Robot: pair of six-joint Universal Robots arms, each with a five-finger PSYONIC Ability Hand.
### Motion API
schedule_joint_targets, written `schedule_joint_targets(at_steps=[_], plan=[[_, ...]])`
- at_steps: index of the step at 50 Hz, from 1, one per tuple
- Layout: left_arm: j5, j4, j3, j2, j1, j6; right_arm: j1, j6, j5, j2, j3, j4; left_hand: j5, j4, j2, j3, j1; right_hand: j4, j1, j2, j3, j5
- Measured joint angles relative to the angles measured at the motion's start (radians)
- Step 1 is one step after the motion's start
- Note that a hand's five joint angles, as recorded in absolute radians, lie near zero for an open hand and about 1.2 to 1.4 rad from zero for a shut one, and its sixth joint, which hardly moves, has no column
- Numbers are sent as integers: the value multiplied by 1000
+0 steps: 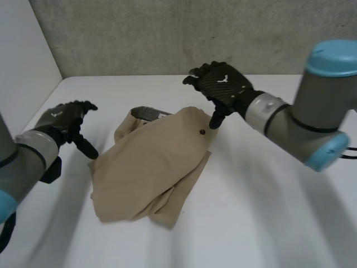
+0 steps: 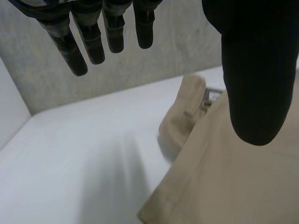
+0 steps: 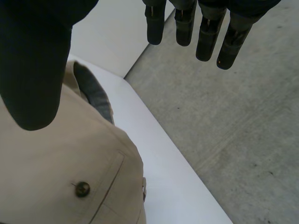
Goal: Fold the shorts.
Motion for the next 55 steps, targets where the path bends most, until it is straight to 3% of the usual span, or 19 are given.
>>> schedule_joint_targets(at_steps=[10,22,28,29,30,31,35,48,55], plan=[[-20,58,83,-204,-16,10,20,-14,19,337,-307,-67,68,59,59,43,65,0,0,0,0,0],[-12,57,177,-357,-43,25,17,-7,4,546,-496,-74,246,239,243,227,252,3,8,5,7,3],[-8,56,187,-381,-50,60,17,-7,-7,578,-512,-46,395,395,394,383,394,155,165,169,193,133],[-8,56,188,-382,-52,71,17,-7,-14,578,-510,-36,537,538,537,526,554,206,199,205,228,182],[-8,56,189,-383,-55,83,17,-7,-21,577,-508,-25,703,706,718,705,742,447,458,476,469,408],[-8,56,190,-383,-57,97,18,-7,-31,573,-504,-12,795,798,797,783,829,676,653,709,689,619],[-7,55,194,-366,-71,135,17,-6,-51,531,-469,27,901,911,909,893,887,948,793,949,931,887],[-5,61,180,-141,-122,157,4,-18,27,76,-56,127,904,923,923,903,887,967,803,951,947,899],[15,57,146,-71,-167,157,-3,-114,40,-158,139,496,904,923,923,903,887,900,770,884,893,861]])
